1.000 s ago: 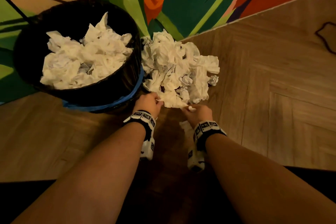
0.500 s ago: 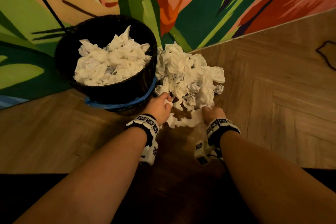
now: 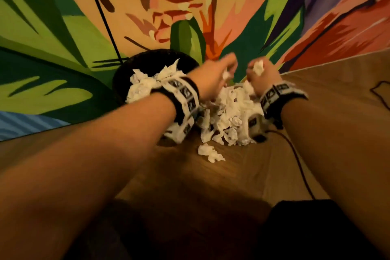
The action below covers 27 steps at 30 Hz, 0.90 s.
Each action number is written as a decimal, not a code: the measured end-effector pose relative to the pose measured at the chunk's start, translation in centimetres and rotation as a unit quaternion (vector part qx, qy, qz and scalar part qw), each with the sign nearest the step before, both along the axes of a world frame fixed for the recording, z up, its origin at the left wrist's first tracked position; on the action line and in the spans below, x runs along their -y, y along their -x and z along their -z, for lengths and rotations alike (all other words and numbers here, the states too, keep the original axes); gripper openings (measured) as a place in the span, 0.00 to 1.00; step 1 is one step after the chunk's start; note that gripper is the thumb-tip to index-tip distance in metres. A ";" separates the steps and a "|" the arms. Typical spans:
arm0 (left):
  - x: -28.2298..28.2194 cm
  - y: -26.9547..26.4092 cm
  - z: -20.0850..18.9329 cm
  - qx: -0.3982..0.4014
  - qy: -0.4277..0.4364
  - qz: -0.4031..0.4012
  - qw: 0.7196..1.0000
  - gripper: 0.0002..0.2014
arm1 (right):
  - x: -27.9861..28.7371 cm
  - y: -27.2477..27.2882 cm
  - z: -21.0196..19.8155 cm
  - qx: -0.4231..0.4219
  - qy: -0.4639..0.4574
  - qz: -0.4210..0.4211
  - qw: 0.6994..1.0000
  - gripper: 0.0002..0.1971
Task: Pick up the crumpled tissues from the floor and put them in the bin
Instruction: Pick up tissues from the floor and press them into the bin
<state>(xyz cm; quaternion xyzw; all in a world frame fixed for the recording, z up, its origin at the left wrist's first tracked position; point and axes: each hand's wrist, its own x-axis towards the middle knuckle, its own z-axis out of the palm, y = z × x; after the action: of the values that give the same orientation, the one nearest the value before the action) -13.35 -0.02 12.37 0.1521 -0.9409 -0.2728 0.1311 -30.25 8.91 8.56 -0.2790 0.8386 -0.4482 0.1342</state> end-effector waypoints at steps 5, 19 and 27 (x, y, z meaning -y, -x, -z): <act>5.4 -2.7 -7.0 -0.057 0.105 -0.087 0.989 0.10 | 4.3 -2.3 -8.5 -0.030 0.103 -0.051 0.993 0.14; 11.3 -10.5 0.7 0.206 -0.007 -0.195 0.959 0.09 | 8.1 -10.8 -1.2 -0.003 0.106 -0.201 0.974 0.11; 11.3 -11.4 1.4 0.285 0.004 -0.193 0.939 0.12 | 6.8 -11.5 0.9 -0.281 -0.173 -0.388 0.861 0.18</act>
<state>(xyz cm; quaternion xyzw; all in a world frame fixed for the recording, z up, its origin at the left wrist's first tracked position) -1.98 -11.36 10.94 0.4014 -0.8926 -0.1837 -0.0919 -18.77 2.10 7.69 -0.6682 0.7286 -0.1103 0.1022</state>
